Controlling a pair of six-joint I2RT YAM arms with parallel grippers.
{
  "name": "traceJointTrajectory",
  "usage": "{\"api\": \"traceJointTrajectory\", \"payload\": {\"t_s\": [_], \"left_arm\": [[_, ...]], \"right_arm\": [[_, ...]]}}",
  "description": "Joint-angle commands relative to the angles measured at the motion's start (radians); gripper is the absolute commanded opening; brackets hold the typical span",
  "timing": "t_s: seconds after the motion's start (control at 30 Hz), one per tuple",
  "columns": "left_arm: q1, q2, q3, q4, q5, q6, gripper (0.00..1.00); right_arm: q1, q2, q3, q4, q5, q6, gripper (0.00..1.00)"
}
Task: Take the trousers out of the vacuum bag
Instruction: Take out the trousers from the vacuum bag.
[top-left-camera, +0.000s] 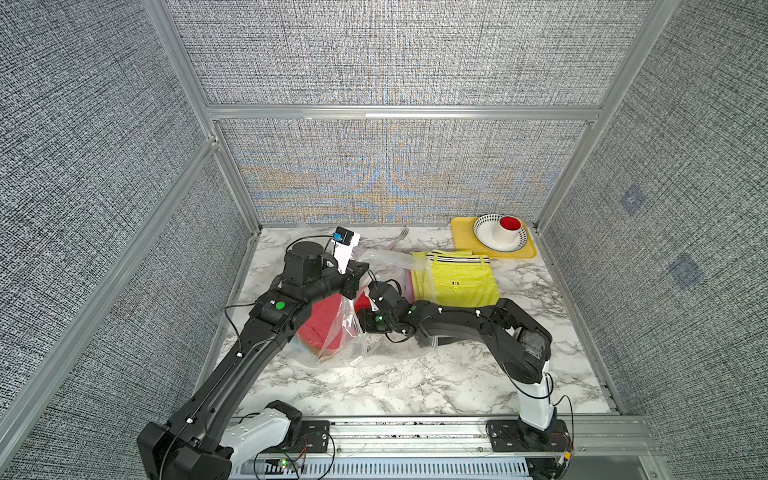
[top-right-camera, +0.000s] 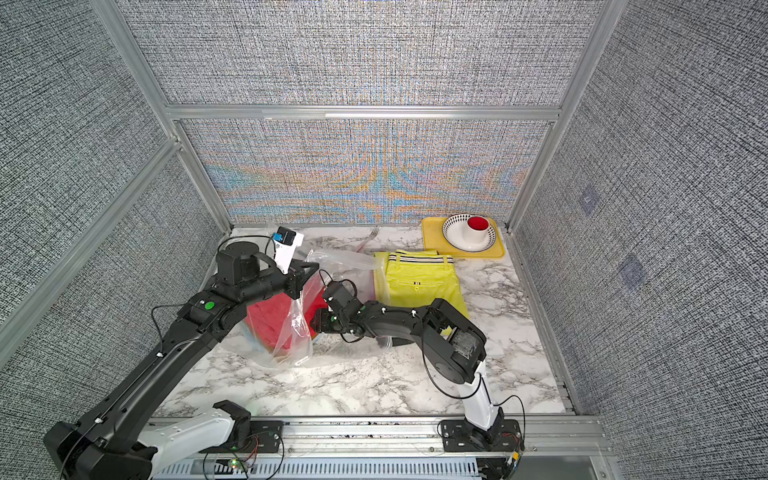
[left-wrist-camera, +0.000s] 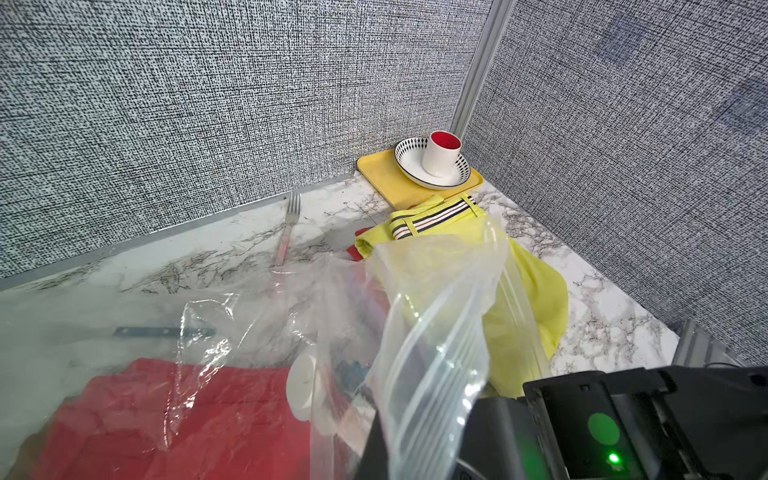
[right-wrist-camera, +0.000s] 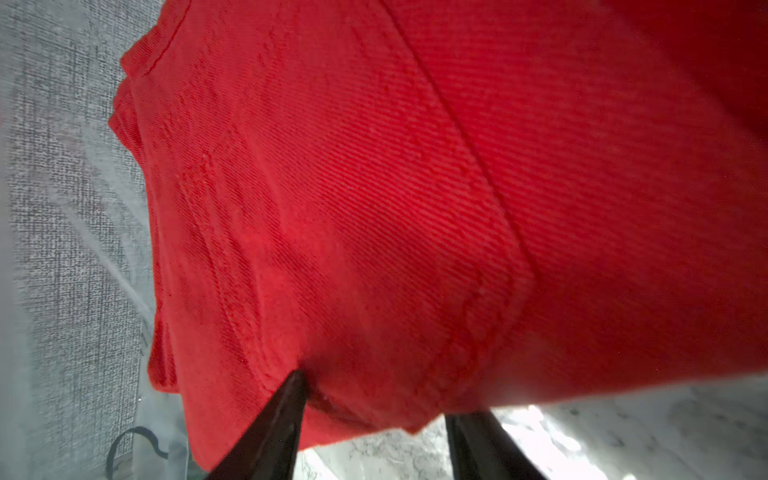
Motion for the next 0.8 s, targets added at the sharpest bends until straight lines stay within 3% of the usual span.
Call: {"api": "traceJointTrajectory", "payload": {"t_s": [0.0, 0.2, 0.4, 0.77], "left_arm": [[0.0, -0.012, -0.006, 0.034, -0.01, 0.0, 0.0], [0.0, -0.019, -0.021, 0.042, -0.019, -0.002, 0.0], [0.001, -0.009, -0.022, 0.048, -0.02, -0.007, 0.0], [0.0, -0.015, -0.01, 0.044, -0.067, -0.026, 0.0]], "right_arm": [[0.001, -0.007, 0.004, 0.04, -0.009, 0.005, 0.46], [0.0, -0.037, -0.007, 0.031, 0.011, -0.006, 0.18], [-0.001, -0.055, -0.009, 0.026, 0.023, -0.028, 0.01], [0.001, -0.105, 0.113, -0.131, 0.097, -0.201, 0.0]]}}
